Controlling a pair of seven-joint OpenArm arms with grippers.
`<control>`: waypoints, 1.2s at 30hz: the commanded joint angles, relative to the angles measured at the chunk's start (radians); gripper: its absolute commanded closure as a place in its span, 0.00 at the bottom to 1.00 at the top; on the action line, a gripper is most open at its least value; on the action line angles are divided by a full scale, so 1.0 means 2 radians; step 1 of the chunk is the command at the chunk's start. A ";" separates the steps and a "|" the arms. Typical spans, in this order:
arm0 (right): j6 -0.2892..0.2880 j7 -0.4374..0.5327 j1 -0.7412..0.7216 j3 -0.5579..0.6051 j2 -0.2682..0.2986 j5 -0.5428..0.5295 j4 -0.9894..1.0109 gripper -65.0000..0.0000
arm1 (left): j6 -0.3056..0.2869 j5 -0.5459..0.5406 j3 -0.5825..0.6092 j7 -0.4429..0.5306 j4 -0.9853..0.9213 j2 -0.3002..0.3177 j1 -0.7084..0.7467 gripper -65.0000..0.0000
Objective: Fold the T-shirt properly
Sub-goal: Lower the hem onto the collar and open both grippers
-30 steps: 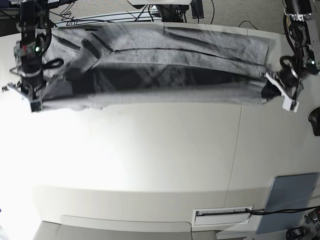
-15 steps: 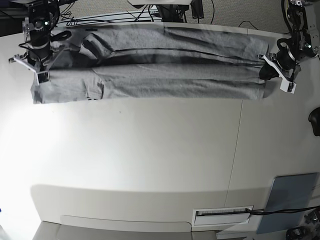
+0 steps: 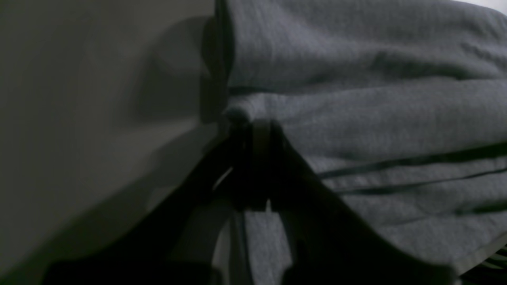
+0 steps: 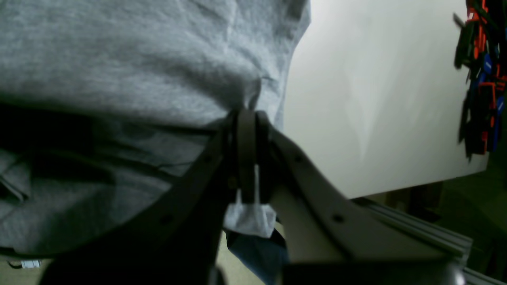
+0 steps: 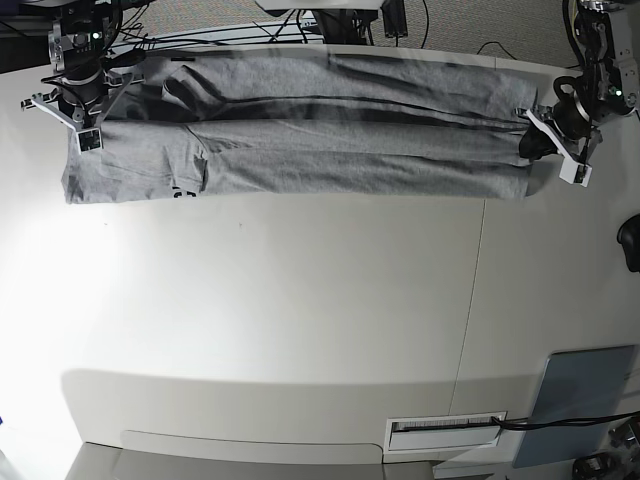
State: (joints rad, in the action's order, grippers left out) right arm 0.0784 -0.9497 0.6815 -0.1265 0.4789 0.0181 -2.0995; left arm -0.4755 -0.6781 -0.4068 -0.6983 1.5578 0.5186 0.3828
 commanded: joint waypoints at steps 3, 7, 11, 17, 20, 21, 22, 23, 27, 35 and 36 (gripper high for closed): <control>0.004 -0.005 0.002 -0.006 0.006 0.010 -0.007 1.00 | 0.002 -0.001 -0.005 0.009 0.008 0.011 0.000 1.00; -0.001 -0.005 0.002 -0.006 0.006 0.010 -0.007 0.89 | 0.002 -0.002 -0.005 0.009 0.008 0.011 0.000 1.00; -0.026 -0.001 0.001 -0.006 0.006 0.010 -0.007 0.76 | 0.002 -0.002 -0.005 0.008 0.010 0.012 0.000 1.00; -0.026 0.004 -0.001 -0.006 0.006 0.010 -0.007 0.76 | 0.002 -0.003 -0.009 -0.014 0.034 0.014 0.000 1.00; -0.026 0.008 -0.002 -0.006 0.006 0.010 -0.007 0.76 | 0.002 -0.003 -0.009 -0.022 0.040 0.014 0.000 1.00; -0.026 0.009 -0.002 -0.006 0.006 0.010 -0.007 0.76 | 0.002 -0.003 -0.009 -0.024 0.040 0.014 0.000 1.00; -0.025 0.009 -0.002 -0.006 0.006 0.010 -0.007 0.76 | 0.002 -0.002 -0.009 -0.028 0.040 0.014 0.000 1.00; -0.026 0.010 -0.002 -0.006 0.006 0.010 -0.007 0.76 | 0.002 -0.001 -0.009 -0.033 0.040 0.014 0.000 1.00; -0.025 0.016 -0.002 -0.006 0.006 0.010 -0.007 0.76 | -0.009 0.008 -0.009 -0.042 0.040 0.014 0.000 0.80; -0.025 0.017 -0.002 -0.006 0.006 0.010 -0.007 0.76 | 0.038 0.042 -0.009 -0.027 0.030 0.014 0.000 0.46; -0.025 0.017 -0.002 -0.006 0.006 0.010 -0.007 0.76 | 0.037 0.040 -0.009 -0.023 0.024 0.013 0.000 0.46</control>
State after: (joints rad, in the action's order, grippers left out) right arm 0.0219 -0.9340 0.6785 -0.1310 0.4789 0.0261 -2.0991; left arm -0.4000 -0.5884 -0.4137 -0.7582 1.5951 0.5240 0.3847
